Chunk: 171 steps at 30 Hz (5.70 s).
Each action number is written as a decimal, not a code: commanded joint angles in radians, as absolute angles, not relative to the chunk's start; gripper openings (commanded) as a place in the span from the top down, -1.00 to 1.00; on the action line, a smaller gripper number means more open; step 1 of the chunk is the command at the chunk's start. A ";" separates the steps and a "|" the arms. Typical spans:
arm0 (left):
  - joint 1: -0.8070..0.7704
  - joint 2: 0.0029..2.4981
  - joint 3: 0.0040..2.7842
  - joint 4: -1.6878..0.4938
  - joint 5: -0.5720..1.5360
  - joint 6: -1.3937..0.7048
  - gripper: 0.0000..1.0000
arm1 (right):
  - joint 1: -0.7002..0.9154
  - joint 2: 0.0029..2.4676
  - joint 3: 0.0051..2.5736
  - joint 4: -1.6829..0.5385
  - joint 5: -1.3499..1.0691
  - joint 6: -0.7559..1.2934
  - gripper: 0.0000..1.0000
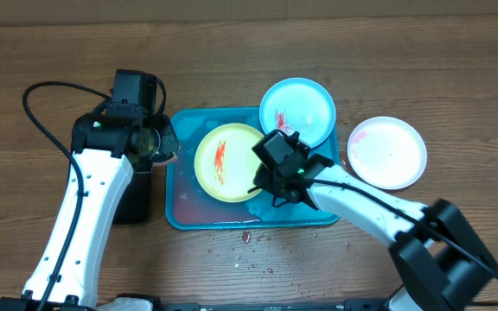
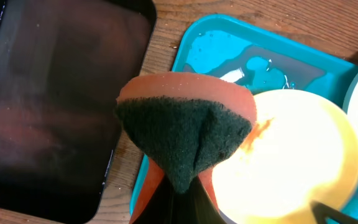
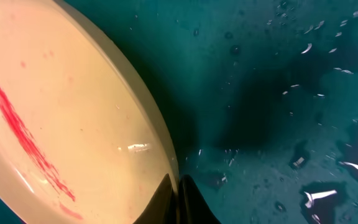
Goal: Clean dirty plates on tray and stack at the side
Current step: 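Move the right gripper back and pinch the yellow plate rim, then bring the sponge with the left gripper onto the yellow plate and scrub, then scrub the yellow plate with the sponge while right gripper holds rim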
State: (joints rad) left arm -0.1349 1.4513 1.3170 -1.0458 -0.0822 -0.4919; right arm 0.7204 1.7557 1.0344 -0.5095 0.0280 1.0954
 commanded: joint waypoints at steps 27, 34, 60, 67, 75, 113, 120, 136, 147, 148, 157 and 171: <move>-0.217 1.660 1.314 -0.983 0.016 -0.441 0.91 | 0.562 1.882 1.140 -0.408 -0.204 0.705 0.67; -0.217 1.668 1.314 -0.968 0.015 -0.441 0.91 | 0.564 1.915 1.140 -0.405 -0.226 0.710 0.64; -0.231 1.903 1.281 -0.807 -0.006 -0.237 0.92 | 0.607 1.946 1.140 -0.431 -0.238 0.845 0.92; -0.300 2.040 1.280 -0.815 0.041 -0.090 0.91 | 0.607 1.946 1.140 -0.431 -0.238 0.845 0.92; -0.398 2.079 1.282 -0.886 0.305 0.167 0.92 | 0.607 1.946 1.140 -0.431 -0.238 0.845 0.93; -0.315 2.080 1.460 -1.087 0.303 0.236 0.91 | 0.607 1.946 1.140 -0.421 -0.237 0.842 0.93; -0.367 2.080 1.460 -1.135 0.366 0.398 0.92 | 0.606 1.946 1.140 -0.421 -0.238 0.842 0.93; -0.358 2.080 1.460 -0.775 -0.164 -0.369 0.92 | 0.607 1.946 1.140 -0.429 -0.238 0.841 0.93; -0.358 2.080 1.460 -1.056 -0.501 -0.684 0.91 | 0.606 1.946 1.140 -0.428 -0.238 0.841 0.93; -0.358 2.080 1.460 -1.059 -0.455 -0.632 0.91 | 0.607 1.946 1.140 -0.428 -0.238 0.841 0.93; -0.360 2.080 1.460 -1.132 0.319 0.116 0.92 | 0.606 1.946 1.140 -0.427 -0.238 0.842 0.93; -0.360 2.080 1.460 -0.886 0.398 0.070 0.91 | 0.606 1.946 1.140 -0.428 -0.242 0.839 0.93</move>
